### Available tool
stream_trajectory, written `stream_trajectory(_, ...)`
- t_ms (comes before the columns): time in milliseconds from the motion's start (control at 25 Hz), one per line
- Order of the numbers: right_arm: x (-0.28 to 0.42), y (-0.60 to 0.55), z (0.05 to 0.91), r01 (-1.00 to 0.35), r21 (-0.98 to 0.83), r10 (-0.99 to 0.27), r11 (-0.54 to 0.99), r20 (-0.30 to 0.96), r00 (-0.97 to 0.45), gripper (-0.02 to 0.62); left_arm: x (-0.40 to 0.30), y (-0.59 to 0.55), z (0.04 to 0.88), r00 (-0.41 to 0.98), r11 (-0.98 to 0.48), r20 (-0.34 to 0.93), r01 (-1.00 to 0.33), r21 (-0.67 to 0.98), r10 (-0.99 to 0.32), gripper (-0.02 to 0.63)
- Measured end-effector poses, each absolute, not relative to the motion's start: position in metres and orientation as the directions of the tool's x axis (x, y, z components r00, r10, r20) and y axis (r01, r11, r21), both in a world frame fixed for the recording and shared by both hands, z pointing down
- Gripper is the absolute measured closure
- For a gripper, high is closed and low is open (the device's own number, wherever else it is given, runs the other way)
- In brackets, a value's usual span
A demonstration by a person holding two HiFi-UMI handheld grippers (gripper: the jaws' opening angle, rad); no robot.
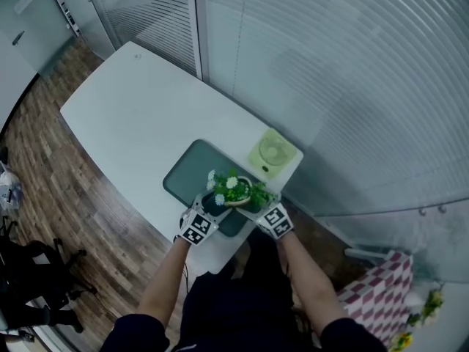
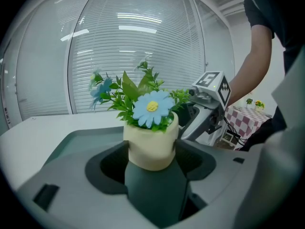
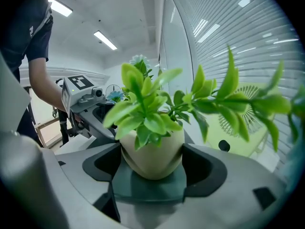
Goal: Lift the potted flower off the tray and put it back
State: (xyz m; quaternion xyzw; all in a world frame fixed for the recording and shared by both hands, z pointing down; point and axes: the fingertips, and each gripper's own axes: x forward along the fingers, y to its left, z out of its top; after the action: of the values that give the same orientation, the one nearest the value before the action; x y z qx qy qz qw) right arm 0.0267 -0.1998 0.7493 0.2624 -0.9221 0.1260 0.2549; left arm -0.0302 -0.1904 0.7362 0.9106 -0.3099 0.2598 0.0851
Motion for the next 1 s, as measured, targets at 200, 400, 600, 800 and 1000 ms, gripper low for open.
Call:
stream_trajectory(200, 0.027, -0.202, 0.749, -0.549, -0.117, -0.414, 0.828, 0.534, -0.738, 0.227, -0.031, -0.192, 0.735, 0.671, -0.793, 0.525, -0.609, -0.012, -0.523, 0.321)
stream_trajectory(400, 0.04, -0.208, 0.748, -0.593, -0.136, -0.464, 0.794, 0.495, -0.734, 0.227, -0.037, -0.195, 0.719, 0.667, -0.761, 0.473, -0.648, -0.012, -0.576, 0.322)
stream_trajectory(600, 0.049, -0.203, 0.725, -0.616, -0.129, -0.508, 0.777, 0.45, -0.734, 0.227, -0.049, -0.187, 0.716, 0.654, -0.739, 0.468, -0.674, 0.004, -0.594, 0.322)
stream_trajectory(800, 0.064, -0.188, 0.712, -0.649, -0.119, -0.548, 0.752, 0.435, -0.715, 0.229, -0.066, -0.178, 0.687, 0.619, -0.674, 0.397, -0.739, 0.001, -0.678, 0.322)
stream_trajectory(1000, 0.083, -0.186, 0.697, -0.711, -0.141, -0.633, 0.689, 0.361, -0.685, 0.229, -0.087, -0.17, 0.657, 0.582, -0.613, 0.332, -0.79, 0.013, -0.743, 0.322)
